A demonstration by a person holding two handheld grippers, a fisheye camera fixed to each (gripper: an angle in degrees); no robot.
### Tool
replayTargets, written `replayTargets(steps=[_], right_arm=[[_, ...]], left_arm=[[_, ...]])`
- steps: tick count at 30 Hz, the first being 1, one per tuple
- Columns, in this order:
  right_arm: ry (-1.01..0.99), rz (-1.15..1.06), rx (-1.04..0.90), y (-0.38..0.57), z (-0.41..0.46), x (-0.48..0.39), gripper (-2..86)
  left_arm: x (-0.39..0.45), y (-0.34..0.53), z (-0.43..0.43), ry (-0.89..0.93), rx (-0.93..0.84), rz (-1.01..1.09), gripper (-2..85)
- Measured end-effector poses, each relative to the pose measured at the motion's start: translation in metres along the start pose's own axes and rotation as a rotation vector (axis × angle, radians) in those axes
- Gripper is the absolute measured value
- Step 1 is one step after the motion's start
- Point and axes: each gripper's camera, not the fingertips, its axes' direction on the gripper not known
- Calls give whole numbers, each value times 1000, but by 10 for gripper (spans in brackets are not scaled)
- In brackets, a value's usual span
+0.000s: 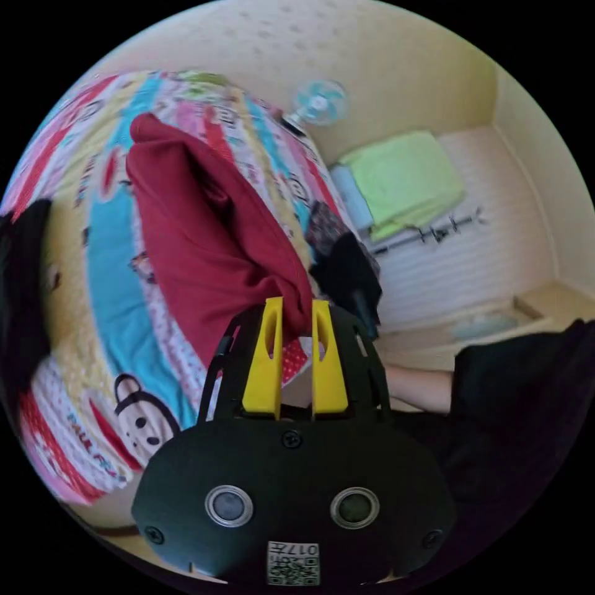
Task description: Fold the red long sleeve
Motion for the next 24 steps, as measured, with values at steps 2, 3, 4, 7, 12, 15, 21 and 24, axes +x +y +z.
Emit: replayTargets(steps=[2,3,4,7,12,15,21,24], right_arm=[[-210,69,28,11,-14,25,75],[-317,104,47,17,-21,38,88],[-358,125,55,21,-24,44,94],[-453,183,68,35,-32,63,136],[-552,238,36,47,-21,69,188],[-652,307,78,44,-7,68,213],[-837,428,233,7,26,63,250],[-1095,370,374,-28,28,51,211]], left_arm=[[20,-12,26,107,-86,124,67],[20,-12,27,146,-83,142,62],[12,-12,27,189,-67,130,66],[-49,-3,19,86,-2,-107,111],[-186,29,32,-106,12,-549,181],[-244,35,89,113,-134,-681,183],[-194,9,96,165,-161,-605,71],[-129,-20,86,219,-154,-472,66]])
